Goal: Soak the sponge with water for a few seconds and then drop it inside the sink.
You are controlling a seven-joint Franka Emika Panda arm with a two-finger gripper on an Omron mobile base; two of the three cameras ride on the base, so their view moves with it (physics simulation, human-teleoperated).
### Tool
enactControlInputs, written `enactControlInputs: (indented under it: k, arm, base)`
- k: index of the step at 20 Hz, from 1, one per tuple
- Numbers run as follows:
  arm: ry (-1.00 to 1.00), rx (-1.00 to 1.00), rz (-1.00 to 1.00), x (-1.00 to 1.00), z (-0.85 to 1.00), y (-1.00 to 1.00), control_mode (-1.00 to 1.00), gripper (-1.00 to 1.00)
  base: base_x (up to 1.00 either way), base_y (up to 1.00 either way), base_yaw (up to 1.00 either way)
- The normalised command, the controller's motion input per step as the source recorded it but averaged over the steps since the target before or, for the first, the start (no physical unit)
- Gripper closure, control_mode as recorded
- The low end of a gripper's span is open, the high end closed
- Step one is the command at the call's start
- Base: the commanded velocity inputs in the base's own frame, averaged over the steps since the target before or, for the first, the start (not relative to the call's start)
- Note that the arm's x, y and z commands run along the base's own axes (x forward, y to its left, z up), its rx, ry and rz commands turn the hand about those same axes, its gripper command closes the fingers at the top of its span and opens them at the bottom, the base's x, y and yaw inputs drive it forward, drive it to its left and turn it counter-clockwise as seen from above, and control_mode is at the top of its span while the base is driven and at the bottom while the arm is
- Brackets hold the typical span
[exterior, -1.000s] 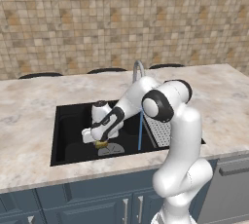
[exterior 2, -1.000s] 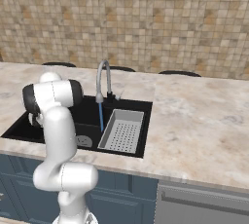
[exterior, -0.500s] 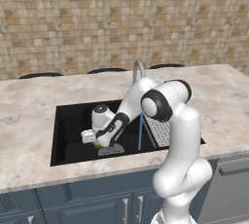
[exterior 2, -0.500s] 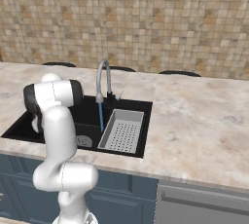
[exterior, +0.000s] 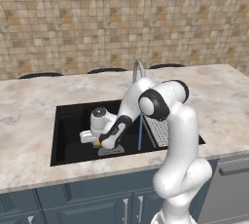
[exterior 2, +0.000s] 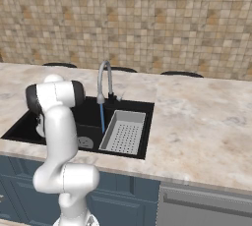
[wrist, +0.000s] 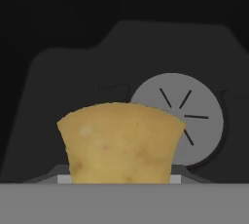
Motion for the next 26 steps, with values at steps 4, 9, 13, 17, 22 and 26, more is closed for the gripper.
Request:
enactControlInputs:
  k: [4,9,13,17,22,26]
  arm:
    - [-0.01,0.00,0.00,0.32,0.00,0.04,-1.00,1.00]
    - [0.00,0.00,0.00,0.32,0.00,0.00,-1.00,1.00]
    - [0.00,0.00,0.00,0.28,-0.12,0.00,-1.00,1.00]
    - [0.00,0.00,0.00,0.34,-0.24,0.00,-1.00,1.00]
    - [-0.02,0.00,0.00,0.29,-0.29,0.02,-1.00,1.00]
    - [-0.01,0.00,0.00,0.03,-0.13,0.10,-1.00,1.00]
  base:
    - [0.00,0.00,0.00]
    - [0.00,0.00,0.00]
    - [0.00,0.00,0.00]
    - [0.00,0.00,0.00]
    - [0.00,0.00,0.00]
    - [0.00,0.00,0.00]
